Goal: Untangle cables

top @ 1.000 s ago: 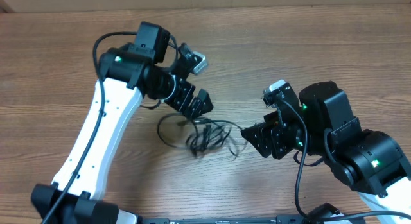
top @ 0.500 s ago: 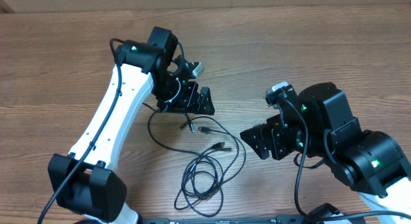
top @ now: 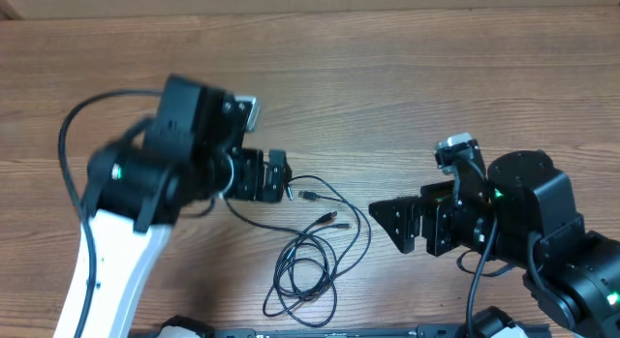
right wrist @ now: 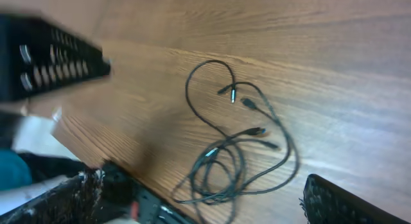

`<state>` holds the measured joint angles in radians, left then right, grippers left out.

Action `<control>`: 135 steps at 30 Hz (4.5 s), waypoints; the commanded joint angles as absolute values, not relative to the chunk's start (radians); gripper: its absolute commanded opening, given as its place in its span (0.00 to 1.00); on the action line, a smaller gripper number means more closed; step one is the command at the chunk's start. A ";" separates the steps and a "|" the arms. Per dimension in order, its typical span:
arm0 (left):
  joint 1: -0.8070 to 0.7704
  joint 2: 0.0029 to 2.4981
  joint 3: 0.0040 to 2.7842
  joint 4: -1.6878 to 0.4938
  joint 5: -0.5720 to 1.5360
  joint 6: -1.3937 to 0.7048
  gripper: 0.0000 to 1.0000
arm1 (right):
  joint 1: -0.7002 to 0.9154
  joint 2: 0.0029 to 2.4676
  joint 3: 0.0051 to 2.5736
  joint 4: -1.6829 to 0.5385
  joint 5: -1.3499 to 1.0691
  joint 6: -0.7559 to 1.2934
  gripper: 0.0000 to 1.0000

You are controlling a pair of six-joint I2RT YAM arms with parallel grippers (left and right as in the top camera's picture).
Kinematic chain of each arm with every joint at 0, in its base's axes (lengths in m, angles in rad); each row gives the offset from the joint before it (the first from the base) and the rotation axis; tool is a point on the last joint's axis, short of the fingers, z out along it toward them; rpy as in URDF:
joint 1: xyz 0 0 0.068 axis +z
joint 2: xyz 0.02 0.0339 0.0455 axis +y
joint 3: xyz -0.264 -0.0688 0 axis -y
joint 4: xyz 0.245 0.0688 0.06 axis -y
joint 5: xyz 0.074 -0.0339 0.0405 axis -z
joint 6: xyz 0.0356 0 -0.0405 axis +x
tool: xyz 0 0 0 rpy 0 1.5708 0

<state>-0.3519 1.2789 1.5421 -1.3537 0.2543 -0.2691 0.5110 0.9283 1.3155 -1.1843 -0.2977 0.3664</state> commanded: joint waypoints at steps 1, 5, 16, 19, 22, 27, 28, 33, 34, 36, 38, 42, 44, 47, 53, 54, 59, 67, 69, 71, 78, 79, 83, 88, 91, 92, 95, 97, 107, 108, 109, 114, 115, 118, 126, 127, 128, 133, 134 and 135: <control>-0.417 1.224 1.361 -1.296 0.181 -0.432 0.99 | 0.510 0.927 1.343 -1.181 -0.257 0.566 1.00; -0.515 1.141 1.196 -1.231 0.131 -0.599 1.00 | 0.510 0.919 1.343 -1.197 -0.220 0.681 1.00; -0.842 1.098 1.113 -1.181 -0.078 -0.900 0.99 | 0.510 0.913 1.343 -1.305 -0.147 0.733 1.00; -0.931 1.098 1.110 -1.197 -0.170 -1.032 0.99 | 0.510 0.910 1.343 -1.338 -0.130 0.734 1.00; -0.983 1.098 1.094 -1.211 -0.202 -1.146 0.99 | 0.510 0.910 1.342 -1.353 -0.113 0.745 1.00; -0.996 1.106 1.045 -1.198 -0.171 -1.288 0.99 | 0.510 0.910 1.342 -1.350 -0.104 0.870 1.00; -0.996 1.113 1.040 -1.198 -0.154 -1.306 1.00 | 0.510 0.910 1.342 -1.348 -0.104 0.881 1.00; -0.996 1.151 1.037 -1.166 -0.078 -1.317 1.00 | 0.510 0.910 1.342 -1.360 -0.097 0.926 1.00; -0.996 1.159 1.037 -1.156 -0.076 -1.317 0.99 | 0.510 0.910 1.342 -1.368 -0.097 0.945 1.00; -0.996 1.180 1.037 -1.140 -0.072 -1.328 1.00 | 0.510 0.911 1.342 -1.381 -0.098 0.952 1.00; -0.996 1.204 1.037 -1.139 -0.069 -1.380 1.00 | 0.510 0.912 1.342 -1.399 -0.098 0.951 1.00; -0.996 1.253 1.037 -1.137 -0.068 -1.423 0.96 | 0.510 0.916 1.342 -1.419 -0.097 0.950 1.00; -0.996 1.269 1.037 -1.127 -0.058 -1.439 0.95 | 0.510 0.919 1.342 -1.420 -0.097 0.950 1.00; -0.997 1.276 1.037 -1.113 -0.058 -1.440 0.95 | 0.510 0.928 1.342 -1.420 -0.097 0.950 1.00; -0.998 1.276 1.037 -1.139 -0.054 -1.437 0.95 | 0.510 0.961 1.342 -1.424 -0.097 0.942 1.00; -1.001 1.276 1.037 -1.148 -0.053 -1.438 0.95 | 0.510 0.967 1.342 -1.424 -0.097 0.942 1.00; -1.060 1.273 1.037 -1.154 -0.091 -1.441 0.95 | 0.510 1.004 1.342 -1.425 -0.097 0.942 1.00; -1.229 1.273 1.037 -1.172 -0.176 -1.557 1.00 | 0.510 1.073 1.342 -1.424 -0.097 0.942 1.00; -1.242 1.273 1.037 -1.192 -0.175 -1.581 1.00 | 0.510 1.089 1.342 -1.424 -0.097 0.942 1.00; -1.246 1.273 1.036 -1.204 -0.175 -1.587 1.00 | 0.510 1.104 1.342 -1.424 -0.097 0.942 1.00; -1.246 1.273 1.037 -1.161 -0.159 -1.496 1.00 | 0.509 1.160 1.342 -1.430 -0.091 0.938 1.00; -1.246 1.273 1.037 -1.150 -0.152 -1.471 1.00 | 0.509 1.161 1.342 -1.439 -0.087 0.929 1.00; -1.246 1.273 1.036 -1.120 -0.130 -1.391 1.00 | 0.509 1.122 1.342 -1.536 -0.001 0.930 1.00; -1.244 1.273 1.037 -1.071 -0.138 -1.314 1.00 | 0.509 0.978 1.341 -1.694 0.128 0.991 1.00; -1.243 1.274 1.037 -1.007 -0.141 -1.253 1.00 | 0.510 0.840 1.341 -1.694 0.051 0.972 1.00; -1.243 1.274 1.037 -0.984 -0.142 -1.239 1.00 | 0.510 0.798 1.341 -1.694 0.035 0.972 1.00; -1.237 1.274 1.037 -0.947 -0.146 -1.229 0.99 | 0.510 0.677 1.341 -1.694 -0.012 0.939 1.00; -1.227 1.274 1.036 -0.947 -0.145 -1.225 1.00 | 0.510 0.618 1.341 -1.694 -0.060 0.871 1.00; -1.188 1.273 1.037 -1.004 -0.203 -1.107 0.99 | 0.510 0.549 1.341 -1.694 -0.284 0.400 1.00; -1.178 1.273 1.037 -1.000 -0.185 -1.085 1.00 | 0.510 0.549 1.341 -1.694 -0.282 0.390 1.00; -1.156 1.273 1.037 -0.991 -0.149 -1.026 1.00 | 0.510 0.549 1.341 -1.694 -0.282 0.391 1.00; -0.970 1.273 1.037 -0.947 0.073 -0.773 1.00 | 0.510 0.549 1.343 -1.694 -0.272 0.390 1.00; -0.937 1.273 1.037 -0.938 0.117 -0.738 0.97 | 0.510 0.549 1.343 -1.694 -0.265 0.390 1.00; -0.880 1.273 1.037 -0.937 0.195 -0.739 0.99 | 0.510 0.549 1.343 -1.694 -0.255 0.387 1.00; -0.894 1.273 1.023 -0.967 0.203 -1.070 0.99 | 0.510 0.549 1.343 -1.694 -0.245 0.388 1.00; -0.895 1.273 1.017 -0.967 0.200 -1.085 1.00 | 0.510 0.549 1.343 -1.694 -0.245 0.388 1.00; -0.896 1.274 1.008 -0.965 0.196 -1.103 1.00 | 0.510 0.549 1.343 -1.694 -0.245 0.388 1.00; -0.897 1.274 0.917 -0.881 0.208 -1.160 1.00 | 0.510 0.549 1.343 -1.683 -0.240 0.388 1.00; -0.898 1.274 0.898 -0.857 0.211 -1.159 1.00 | 0.510 0.549 1.343 -1.676 -0.237 0.388 1.00; -0.898 1.274 0.884 -0.841 0.211 -1.160 1.00 | 0.510 0.549 1.343 -1.666 -0.237 0.388 1.00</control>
